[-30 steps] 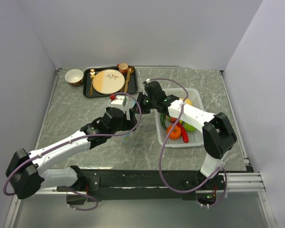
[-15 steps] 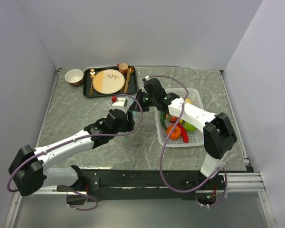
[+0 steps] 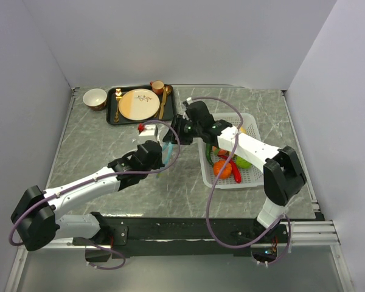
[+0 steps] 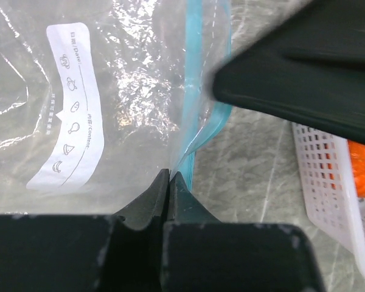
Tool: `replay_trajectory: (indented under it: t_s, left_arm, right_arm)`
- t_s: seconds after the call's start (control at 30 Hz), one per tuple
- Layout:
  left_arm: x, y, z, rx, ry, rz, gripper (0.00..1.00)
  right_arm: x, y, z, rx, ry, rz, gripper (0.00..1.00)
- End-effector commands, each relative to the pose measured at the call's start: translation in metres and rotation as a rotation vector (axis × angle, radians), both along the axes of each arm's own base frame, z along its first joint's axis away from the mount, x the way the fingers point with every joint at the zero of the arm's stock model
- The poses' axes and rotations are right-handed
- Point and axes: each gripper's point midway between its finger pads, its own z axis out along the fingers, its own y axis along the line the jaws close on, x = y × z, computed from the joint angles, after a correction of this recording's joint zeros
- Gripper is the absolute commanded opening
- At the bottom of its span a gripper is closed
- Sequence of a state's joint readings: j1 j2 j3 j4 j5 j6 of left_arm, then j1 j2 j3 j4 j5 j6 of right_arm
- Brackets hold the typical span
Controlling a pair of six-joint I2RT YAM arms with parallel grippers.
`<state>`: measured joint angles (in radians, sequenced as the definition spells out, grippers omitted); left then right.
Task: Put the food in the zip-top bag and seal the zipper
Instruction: Pick up the zipper food storage bag at the center of the board, then open the zipper of the food storage bag at the center of the board.
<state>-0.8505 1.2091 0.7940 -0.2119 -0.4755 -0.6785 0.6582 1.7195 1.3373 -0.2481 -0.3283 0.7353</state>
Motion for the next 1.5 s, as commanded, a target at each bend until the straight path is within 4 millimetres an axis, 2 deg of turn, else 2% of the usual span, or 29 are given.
replay_trajectory:
  t_s: [0.0,0.03,0.17,0.33,0.63,0.87,0.97,1.27,1.47]
  left_arm:
    - [0.003,0.011,0.021,-0.031,-0.036,0.085,0.01]
    - [0.003,0.015,0.024,-0.026,-0.039,0.100,0.01]
    - [-0.001,0.021,0.040,-0.057,-0.062,0.111,0.01]
    - [-0.006,0.028,0.058,-0.091,-0.087,0.113,0.01]
    - [-0.016,0.028,0.076,-0.170,-0.121,0.078,0.03]
    - [-0.016,0.026,0.073,-0.162,-0.109,0.067,0.03]
    - [-0.016,0.027,0.070,-0.157,-0.104,0.073,0.03]
    - [-0.016,0.027,0.070,-0.159,-0.106,0.076,0.04]
    - [-0.016,0.025,0.071,-0.159,-0.106,0.063,0.03]
  right_arm:
    - [0.006,-0.025,0.030,0.013,-0.106,-0.085,0.54]
    - [0.005,-0.030,0.035,0.021,-0.116,-0.104,0.54]
    - [-0.005,-0.036,0.015,0.032,-0.077,-0.110,0.54]
    - [-0.014,-0.025,-0.003,0.083,-0.007,-0.083,0.53]
    - [-0.003,0.001,0.009,0.162,-0.005,-0.035,0.52]
    - [-0.002,0.017,0.014,0.237,0.019,0.010,0.52]
    - [-0.004,0.016,0.015,0.252,0.019,0.006,0.52]
    - [-0.005,-0.004,0.013,0.233,0.001,-0.105,0.52]
    - [-0.006,-0.001,0.030,0.284,-0.028,-0.085,0.52]
